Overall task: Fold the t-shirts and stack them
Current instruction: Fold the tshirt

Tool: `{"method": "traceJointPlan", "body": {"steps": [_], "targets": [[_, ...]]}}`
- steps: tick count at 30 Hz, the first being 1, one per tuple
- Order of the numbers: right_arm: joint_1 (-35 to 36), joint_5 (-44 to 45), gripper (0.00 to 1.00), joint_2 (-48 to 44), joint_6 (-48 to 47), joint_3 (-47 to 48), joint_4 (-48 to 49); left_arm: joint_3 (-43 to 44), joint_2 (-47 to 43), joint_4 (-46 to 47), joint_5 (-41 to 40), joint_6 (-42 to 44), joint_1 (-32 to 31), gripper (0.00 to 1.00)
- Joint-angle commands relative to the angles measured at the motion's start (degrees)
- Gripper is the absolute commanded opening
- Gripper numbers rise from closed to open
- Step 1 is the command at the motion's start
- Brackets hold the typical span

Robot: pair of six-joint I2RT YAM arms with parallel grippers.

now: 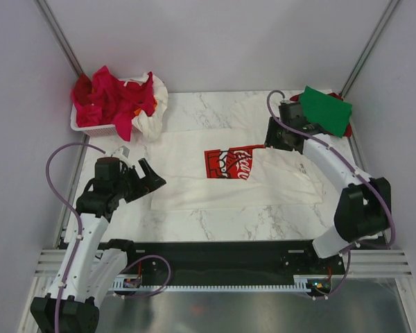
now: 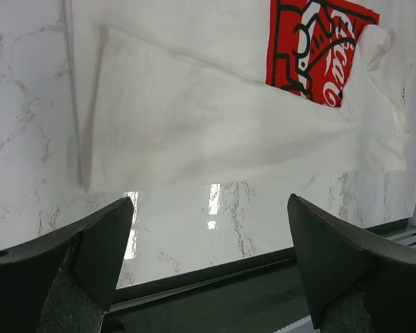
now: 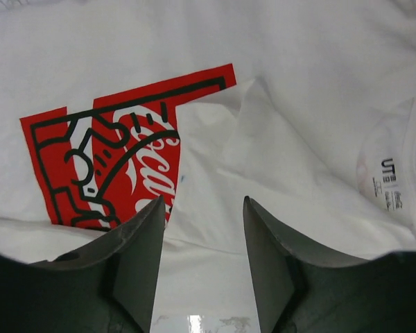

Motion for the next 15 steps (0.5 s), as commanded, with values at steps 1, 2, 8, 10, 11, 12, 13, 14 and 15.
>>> {"method": "traceJointPlan", "body": {"steps": [1, 2, 8, 10, 11, 12, 13, 14, 15], "targets": [[3.8, 6.2, 0.56, 9.6, -6.4, 7.9, -3.9, 0.5, -3.0, 1.6, -2.9, 3.2, 0.3, 1.00], [4.5, 7.7, 0.55, 11.1, -7.0, 9.5, -4.6, 0.3, -3.8, 1.6, -3.0, 3.2, 0.3, 1.00], [5.5, 10.9, 0.55, 16.0, -7.3, 9.7, -3.6, 0.2, -4.0, 1.8, -3.1, 3.2, 0.3, 1.00], [5.8, 11.8, 0.55, 17.2, -7.8, 9.7, -3.7, 0.3, -3.8, 1.7, -3.0, 3.3, 0.3, 1.00], [5.9, 11.9, 0.56, 17.7, -7.8, 9.6, -3.9, 0.3, -3.8, 1.8, -2.8, 3.3, 0.3, 1.00], [5.9, 11.9, 0.56, 17.9, -7.8, 9.4, -3.8, 0.3, -3.9, 1.8, -2.9, 3.3, 0.3, 1.00], [6.1, 11.5, 0.55, 18.2, -7.9, 9.1, -3.6, 0.3, -4.0, 1.8, -3.1, 3.3, 0.4, 1.00], [6.2, 11.6, 0.55, 18.4, -7.9, 8.8, -3.4, 0.3, -4.2, 1.8, -3.4, 3.3, 0.3, 1.00], [6.3, 11.5, 0.55, 19.0, -7.9, 8.6, -3.5, 0.2, -4.2, 1.8, -3.9, 3.1, 0.3, 1.00]]}}
